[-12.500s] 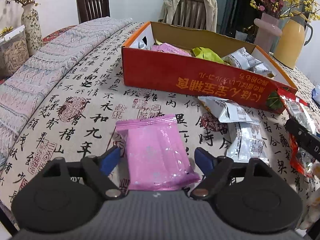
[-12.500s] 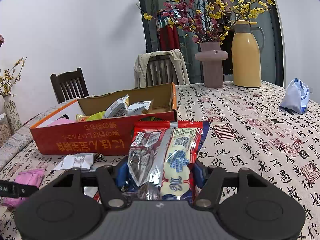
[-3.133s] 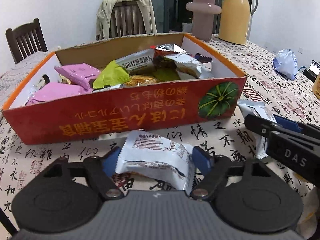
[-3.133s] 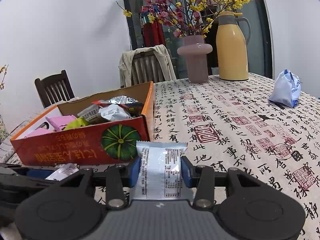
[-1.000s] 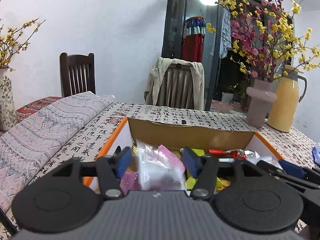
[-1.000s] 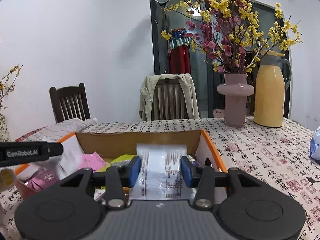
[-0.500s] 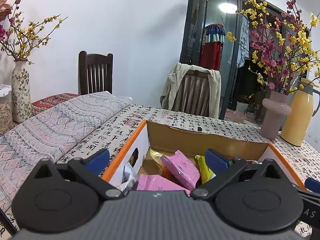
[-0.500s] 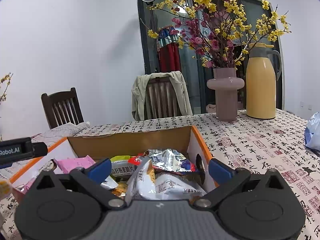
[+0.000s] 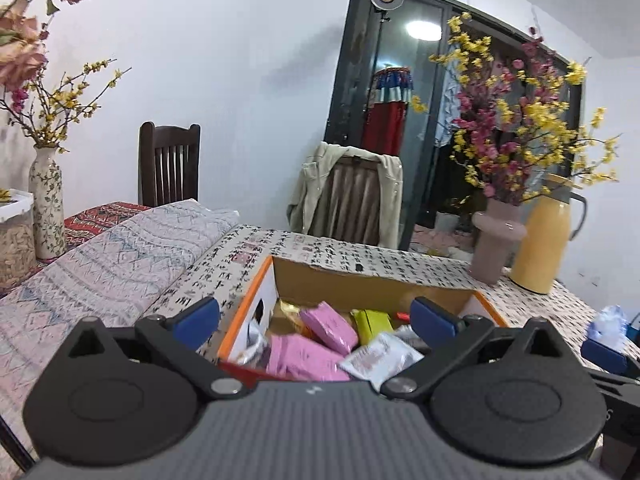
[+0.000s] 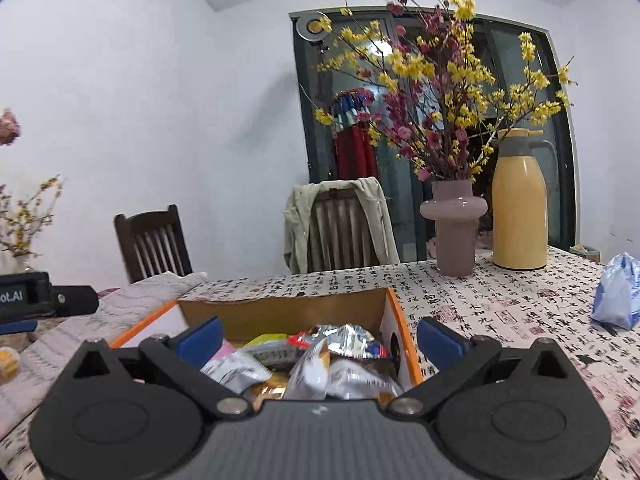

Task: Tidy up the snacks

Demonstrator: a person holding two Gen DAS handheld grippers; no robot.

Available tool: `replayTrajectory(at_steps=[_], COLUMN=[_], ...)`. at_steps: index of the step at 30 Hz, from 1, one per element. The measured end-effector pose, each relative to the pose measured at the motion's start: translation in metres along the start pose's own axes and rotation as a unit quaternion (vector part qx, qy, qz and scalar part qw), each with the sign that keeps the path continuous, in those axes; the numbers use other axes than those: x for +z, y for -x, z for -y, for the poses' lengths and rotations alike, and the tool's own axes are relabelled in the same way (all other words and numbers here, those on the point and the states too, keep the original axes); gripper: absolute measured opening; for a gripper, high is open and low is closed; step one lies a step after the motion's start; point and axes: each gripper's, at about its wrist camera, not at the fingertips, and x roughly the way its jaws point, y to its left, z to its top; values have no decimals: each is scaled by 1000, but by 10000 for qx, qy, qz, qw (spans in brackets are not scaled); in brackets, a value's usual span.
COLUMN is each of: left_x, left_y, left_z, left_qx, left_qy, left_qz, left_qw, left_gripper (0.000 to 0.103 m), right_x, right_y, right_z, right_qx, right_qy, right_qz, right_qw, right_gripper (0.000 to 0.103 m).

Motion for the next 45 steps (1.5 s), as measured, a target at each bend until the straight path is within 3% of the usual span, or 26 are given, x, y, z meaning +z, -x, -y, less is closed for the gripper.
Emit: replayTrajectory(at_steps=[7, 17, 27, 45], left_x=[-26, -77, -111, -113], left_y=[50, 91, 103, 110], left_z=[-10, -26, -38, -36], left_qx=[-117, -86, -12, -79], left_qy=[-106, -361, -349, -374], left_qz=[-114, -663, -1113, -1063], left_qw=[9998, 9971, 9932, 9936], left_gripper=[103, 103, 103, 103], right_x=[-17, -50, -87, -86], right_y=[60, 111, 127, 132], right_z=[-3, -4, -6, -7], right_qx=[138, 211, 226, 243], right_qy=[87, 189, 213, 195], right_qz=[-148, -684, -1263, -1255], right_qw=[9998, 9973, 9915, 9916], right_gripper=[103, 103, 103, 103])
